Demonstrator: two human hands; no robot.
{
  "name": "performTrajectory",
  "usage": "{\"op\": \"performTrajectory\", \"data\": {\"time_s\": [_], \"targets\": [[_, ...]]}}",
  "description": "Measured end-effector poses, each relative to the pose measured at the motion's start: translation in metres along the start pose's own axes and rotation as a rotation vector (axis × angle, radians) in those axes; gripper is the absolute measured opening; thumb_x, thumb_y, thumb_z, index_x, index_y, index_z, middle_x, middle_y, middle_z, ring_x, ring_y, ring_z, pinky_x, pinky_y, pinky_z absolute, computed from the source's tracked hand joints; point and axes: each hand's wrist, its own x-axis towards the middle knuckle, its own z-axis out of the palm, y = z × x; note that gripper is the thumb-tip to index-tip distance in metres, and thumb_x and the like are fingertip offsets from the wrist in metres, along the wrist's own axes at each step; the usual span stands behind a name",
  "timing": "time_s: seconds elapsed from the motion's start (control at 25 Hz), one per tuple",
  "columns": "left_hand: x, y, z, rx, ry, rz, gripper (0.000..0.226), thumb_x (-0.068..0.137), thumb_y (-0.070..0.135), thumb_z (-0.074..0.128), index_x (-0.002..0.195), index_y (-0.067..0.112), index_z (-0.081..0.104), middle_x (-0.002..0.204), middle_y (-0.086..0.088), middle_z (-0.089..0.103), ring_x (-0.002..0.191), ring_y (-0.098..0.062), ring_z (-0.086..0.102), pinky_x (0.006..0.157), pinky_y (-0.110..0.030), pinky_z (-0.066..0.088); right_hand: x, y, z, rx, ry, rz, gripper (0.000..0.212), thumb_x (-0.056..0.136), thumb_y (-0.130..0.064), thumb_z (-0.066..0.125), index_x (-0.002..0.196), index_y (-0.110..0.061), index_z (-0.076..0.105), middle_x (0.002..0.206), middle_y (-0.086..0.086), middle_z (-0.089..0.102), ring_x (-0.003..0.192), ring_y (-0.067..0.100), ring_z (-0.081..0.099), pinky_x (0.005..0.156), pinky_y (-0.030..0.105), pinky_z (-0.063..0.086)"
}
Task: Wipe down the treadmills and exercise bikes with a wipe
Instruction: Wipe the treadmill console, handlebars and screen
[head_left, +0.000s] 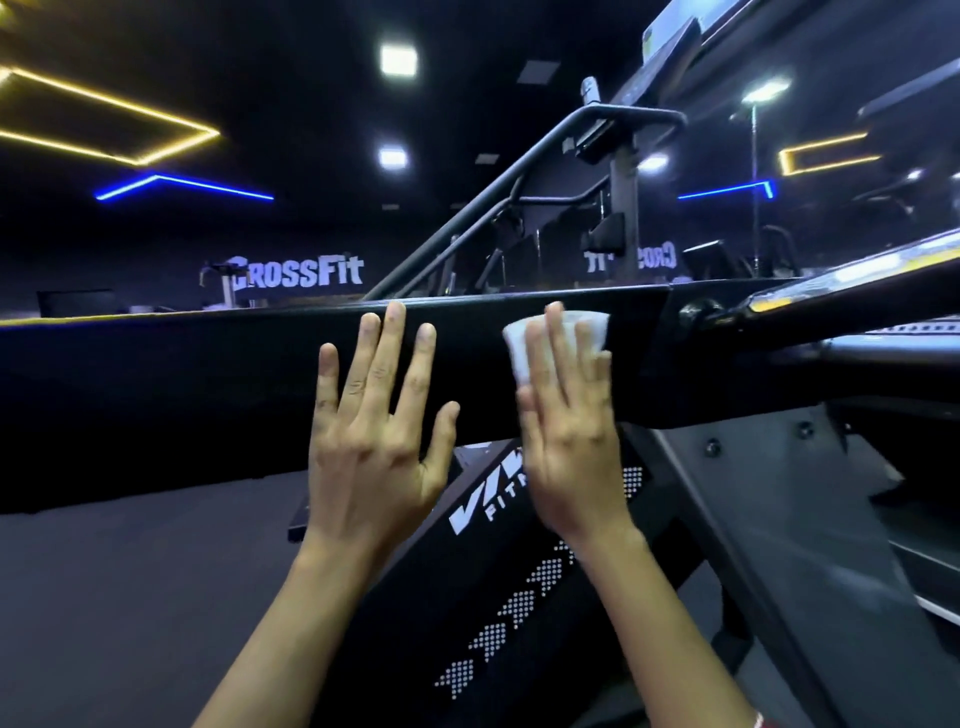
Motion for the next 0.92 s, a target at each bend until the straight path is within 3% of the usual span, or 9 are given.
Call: {"op": "performTrajectory", "data": {"time_s": [0.08,0.12,0.24,0.28,0.44,0.6,0.92], "targets": [[0.003,0.012,0.006,-0.013,-0.007,0.027,0.052,0.093,0.030,0.047,0.138,0.003,0.047,0.147,-0.020,0.037,0.139,-0.028,0.028,0.117,-0.044,0.011,-0.022,0.020,-0.006,-0.085,-0.050,-0.135,0.047,0.105,-0.026,0.023,0.149,-0.011,0.023,0.156,0.006,0.021,0.147,0.023,0.015,0.120,0.041,0.008],[0.005,0.017,0.009,-0.019,-0.012,0.040,0.052,0.093,0.029,0.047,0.138,0.003,0.047,0.147,-0.020,0.037,0.139,-0.028,0.028,0.117,-0.044,0.011,-0.025,0.033,-0.009,-0.109,-0.023,-0.083,0.047,0.105,-0.027,0.023,0.150,-0.013,0.020,0.157,0.005,0.020,0.147,0.022,0.014,0.121,0.041,0.007],[0.008,0.031,0.017,-0.016,-0.007,0.053,0.052,0.092,0.029,0.047,0.137,0.004,0.048,0.147,-0.019,0.038,0.138,-0.027,0.030,0.117,-0.044,0.012,0.006,0.048,-0.011,0.013,0.105,0.318,0.049,0.104,-0.028,0.019,0.150,-0.013,0.012,0.158,0.003,0.011,0.147,0.013,-0.001,0.120,0.034,-0.007],[0.009,0.035,0.019,-0.012,-0.001,0.044,0.051,0.092,0.029,0.047,0.137,0.003,0.048,0.146,-0.019,0.038,0.138,-0.028,0.030,0.116,-0.044,0.013,0.016,0.041,-0.011,0.039,0.101,0.334,0.050,0.103,-0.028,0.019,0.150,-0.011,0.013,0.158,0.003,0.009,0.146,0.012,-0.003,0.119,0.032,-0.010],[0.013,0.047,0.023,-0.022,-0.006,0.026,0.051,0.094,0.029,0.046,0.139,0.004,0.047,0.147,-0.020,0.037,0.138,-0.029,0.030,0.117,-0.043,0.011,-0.009,0.047,-0.019,-0.059,-0.064,-0.060,0.048,0.104,-0.025,0.024,0.149,-0.008,0.025,0.157,0.007,0.018,0.147,0.022,0.012,0.121,0.038,0.004],[0.014,0.048,0.025,0.002,-0.024,0.003,0.052,0.095,0.030,0.044,0.141,0.008,0.044,0.149,-0.017,0.035,0.140,-0.027,0.028,0.117,-0.042,0.010,0.014,0.054,-0.025,-0.010,-0.010,0.133,0.048,0.103,-0.020,0.026,0.148,-0.002,0.024,0.157,0.010,0.017,0.147,0.021,0.009,0.121,0.033,0.000],[0.051,0.068,0.022,-0.167,-0.212,0.002,0.053,0.088,0.021,0.050,0.138,0.003,0.047,0.146,-0.021,0.038,0.138,-0.030,0.029,0.116,-0.044,0.011,0.038,0.038,-0.031,-0.056,-0.128,0.038,0.047,0.104,-0.022,0.023,0.143,0.004,0.028,0.150,0.024,0.030,0.143,0.035,0.023,0.120,0.044,0.013]]}}
